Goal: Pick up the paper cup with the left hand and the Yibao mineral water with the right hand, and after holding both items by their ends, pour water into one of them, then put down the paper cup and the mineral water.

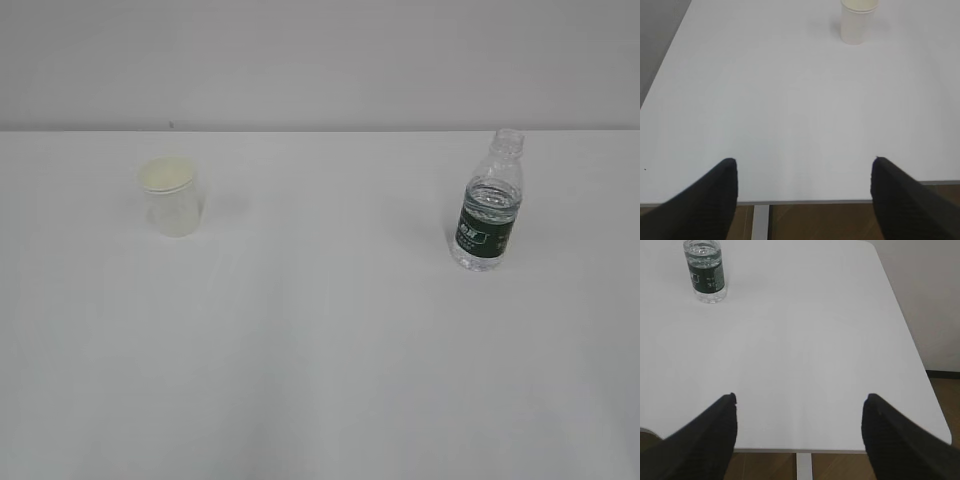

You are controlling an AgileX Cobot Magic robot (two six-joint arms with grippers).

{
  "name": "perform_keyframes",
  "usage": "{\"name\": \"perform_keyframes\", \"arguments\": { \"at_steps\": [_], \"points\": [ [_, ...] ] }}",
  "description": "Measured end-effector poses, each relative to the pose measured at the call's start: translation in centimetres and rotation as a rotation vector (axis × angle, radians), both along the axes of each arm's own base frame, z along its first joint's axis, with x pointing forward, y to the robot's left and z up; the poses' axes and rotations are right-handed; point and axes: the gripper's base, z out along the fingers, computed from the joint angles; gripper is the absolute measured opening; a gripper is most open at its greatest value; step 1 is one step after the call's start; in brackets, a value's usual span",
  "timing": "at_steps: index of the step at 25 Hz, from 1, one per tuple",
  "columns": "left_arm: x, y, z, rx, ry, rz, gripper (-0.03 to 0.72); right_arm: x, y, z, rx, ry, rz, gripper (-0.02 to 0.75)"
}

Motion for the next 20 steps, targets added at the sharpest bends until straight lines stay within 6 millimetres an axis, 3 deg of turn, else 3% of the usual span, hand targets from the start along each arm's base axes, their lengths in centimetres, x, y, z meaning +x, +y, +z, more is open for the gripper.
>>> {"name": "perform_keyframes", "arguments": {
  "at_steps": [20],
  "points": [
    [0.3,-0.1,1.5,-0.018,-0.146,-0.005,0.583,0.0,0.8,1.3,0.071,-0.101,0.062,0.588]
  ]
}}
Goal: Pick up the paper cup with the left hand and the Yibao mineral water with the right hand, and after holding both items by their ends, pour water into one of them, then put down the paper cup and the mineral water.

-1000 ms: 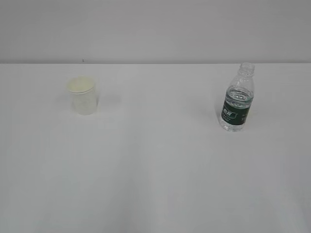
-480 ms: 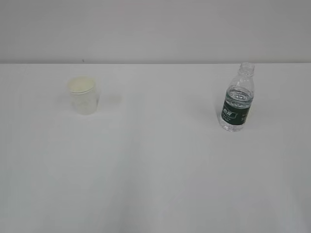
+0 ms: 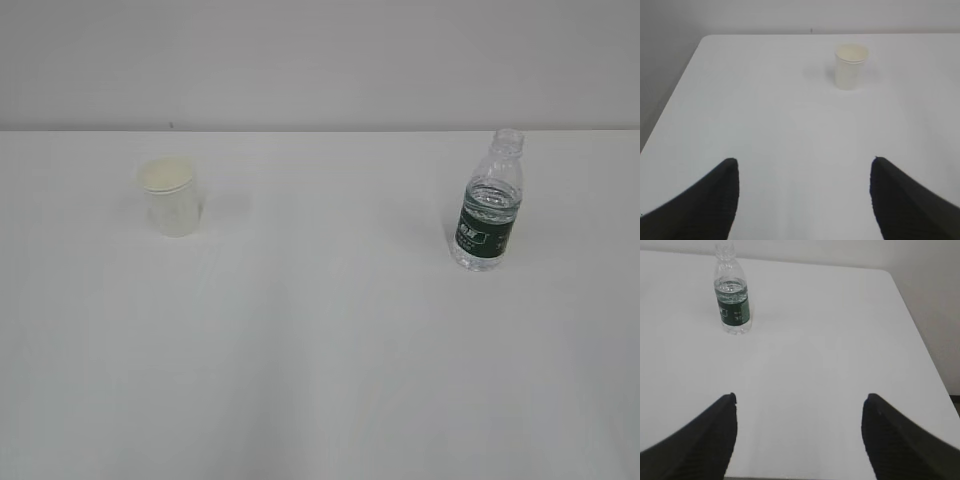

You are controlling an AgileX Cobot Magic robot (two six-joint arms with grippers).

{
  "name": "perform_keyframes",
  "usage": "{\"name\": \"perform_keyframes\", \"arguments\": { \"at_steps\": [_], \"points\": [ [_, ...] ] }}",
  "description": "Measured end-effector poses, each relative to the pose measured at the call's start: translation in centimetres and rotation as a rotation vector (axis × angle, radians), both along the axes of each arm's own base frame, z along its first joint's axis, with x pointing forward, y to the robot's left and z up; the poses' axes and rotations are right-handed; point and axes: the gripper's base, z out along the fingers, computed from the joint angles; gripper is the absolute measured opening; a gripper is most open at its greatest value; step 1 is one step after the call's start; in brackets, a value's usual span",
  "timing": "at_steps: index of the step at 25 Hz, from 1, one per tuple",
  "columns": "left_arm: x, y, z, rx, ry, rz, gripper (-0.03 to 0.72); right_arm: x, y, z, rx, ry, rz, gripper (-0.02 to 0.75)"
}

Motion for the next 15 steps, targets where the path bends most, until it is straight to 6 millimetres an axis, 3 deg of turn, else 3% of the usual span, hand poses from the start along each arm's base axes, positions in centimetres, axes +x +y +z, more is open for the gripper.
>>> {"name": "perform_keyframes", "arguments": {
  "at_steps": [12,15],
  "points": [
    [0.2,-0.2,0.7,-0.025,-0.084,-0.01,0.583,0.5,0.5,1.4,0.049,-0.164,0.042,0.588],
    [0.2,-0.2,0.8,-0.03,-0.086,-0.013,0.583,0.8,0.7,0.9,0.067,-0.149,0.053,0.588]
  ]
}}
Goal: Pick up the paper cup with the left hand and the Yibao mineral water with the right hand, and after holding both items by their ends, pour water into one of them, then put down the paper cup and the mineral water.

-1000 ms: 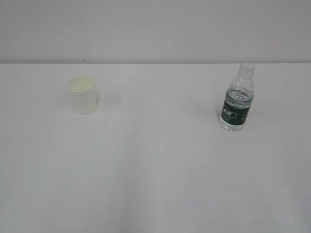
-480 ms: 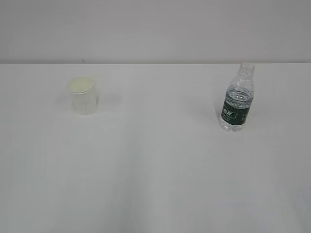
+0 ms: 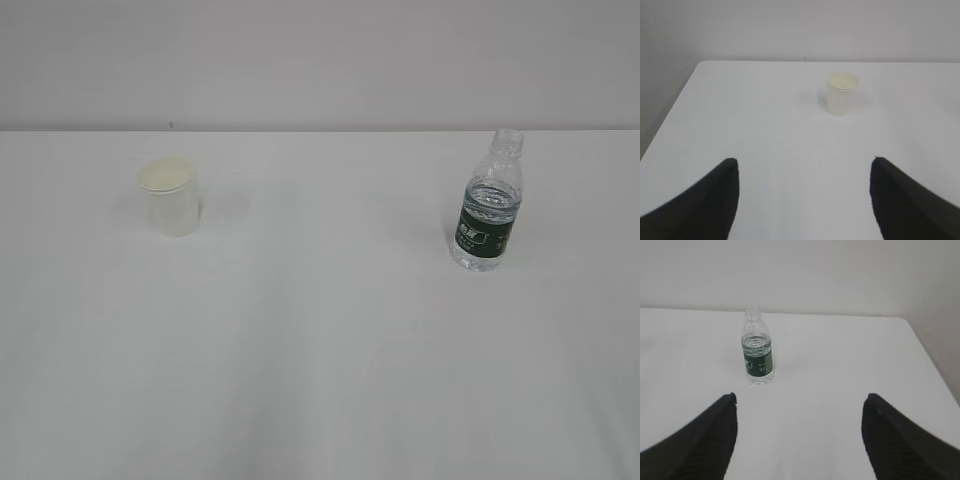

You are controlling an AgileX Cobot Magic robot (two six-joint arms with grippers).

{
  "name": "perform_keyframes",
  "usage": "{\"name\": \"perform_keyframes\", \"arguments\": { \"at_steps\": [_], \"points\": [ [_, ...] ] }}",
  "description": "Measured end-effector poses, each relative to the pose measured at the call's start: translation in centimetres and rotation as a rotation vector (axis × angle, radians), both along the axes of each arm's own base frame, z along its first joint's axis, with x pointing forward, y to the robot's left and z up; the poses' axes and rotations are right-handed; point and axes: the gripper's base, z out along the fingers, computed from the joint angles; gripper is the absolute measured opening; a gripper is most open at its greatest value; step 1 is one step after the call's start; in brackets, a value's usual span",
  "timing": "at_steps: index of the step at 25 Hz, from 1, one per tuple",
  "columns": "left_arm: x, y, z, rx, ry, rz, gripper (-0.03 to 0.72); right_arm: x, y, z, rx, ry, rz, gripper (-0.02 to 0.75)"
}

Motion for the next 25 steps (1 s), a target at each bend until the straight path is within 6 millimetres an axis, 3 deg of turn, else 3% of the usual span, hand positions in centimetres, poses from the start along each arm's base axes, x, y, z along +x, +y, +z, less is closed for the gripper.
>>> {"name": "perform_keyframes", "arguments": {
  "at_steps": [12,25],
  "points": [
    [0.0,0.0,0.0,-0.006,-0.002,-0.004,0.583,1.0,0.4,-1.3,-0.019,0.001,0.054,0.588],
    [0.0,-0.1,0.2,-0.009,-0.018,-0.004,0.583,1.9,0.8,-1.3,-0.069,0.011,0.107,0.588]
  ]
}}
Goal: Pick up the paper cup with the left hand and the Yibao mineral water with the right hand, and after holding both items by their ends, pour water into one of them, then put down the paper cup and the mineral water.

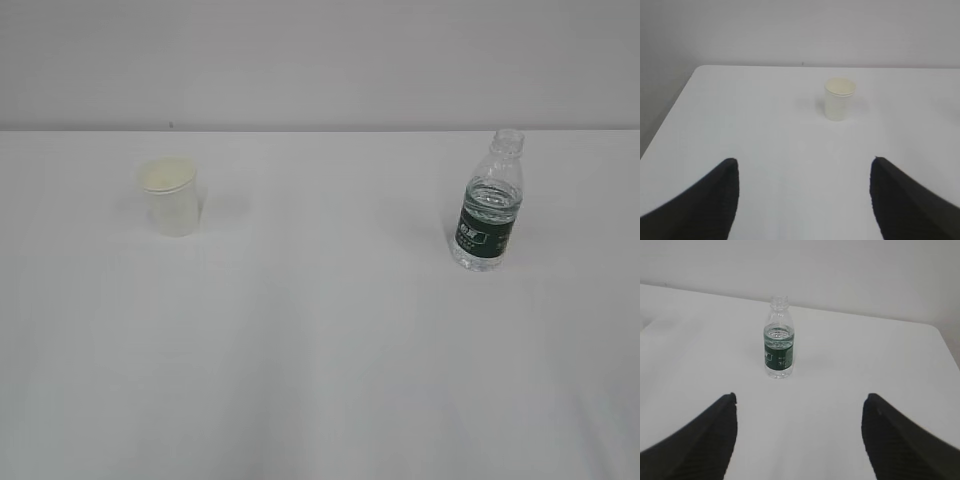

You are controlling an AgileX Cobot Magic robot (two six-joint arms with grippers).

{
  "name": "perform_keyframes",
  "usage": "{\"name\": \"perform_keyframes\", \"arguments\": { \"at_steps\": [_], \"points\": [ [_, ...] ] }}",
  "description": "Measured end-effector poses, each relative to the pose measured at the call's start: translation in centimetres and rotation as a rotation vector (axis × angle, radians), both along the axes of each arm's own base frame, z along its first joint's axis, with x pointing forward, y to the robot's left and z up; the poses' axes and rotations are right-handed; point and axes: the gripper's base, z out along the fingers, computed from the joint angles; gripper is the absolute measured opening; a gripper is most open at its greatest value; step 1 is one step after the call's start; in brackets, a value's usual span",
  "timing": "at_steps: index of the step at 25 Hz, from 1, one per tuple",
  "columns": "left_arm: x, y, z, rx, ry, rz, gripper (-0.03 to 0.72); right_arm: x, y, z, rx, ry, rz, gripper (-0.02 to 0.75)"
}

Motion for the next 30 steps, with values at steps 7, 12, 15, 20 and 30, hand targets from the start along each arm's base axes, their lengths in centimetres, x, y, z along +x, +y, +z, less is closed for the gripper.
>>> {"name": "perform_keyframes", "arguments": {
  "at_steps": [7,12,15,20,30],
  "points": [
    [0.0,0.0,0.0,0.0,0.0,0.0,0.583,1.4,0.0,-0.2,-0.004,0.076,0.002,0.589],
    [0.0,0.0,0.0,-0.001,0.0,-0.001,0.583,2.0,0.0,-0.1,-0.016,0.09,0.004,0.588],
    [0.0,0.0,0.0,-0.001,-0.002,-0.001,0.582,2.2,0.0,0.0,-0.014,0.084,0.003,0.588],
    [0.0,0.0,0.0,-0.002,-0.002,-0.001,0.583,2.9,0.0,0.1,-0.033,0.08,0.01,0.589],
    [0.0,0.0,0.0,-0.003,-0.002,-0.002,0.583,4.5,0.2,0.3,-0.042,0.094,0.037,0.588]
  ]
}}
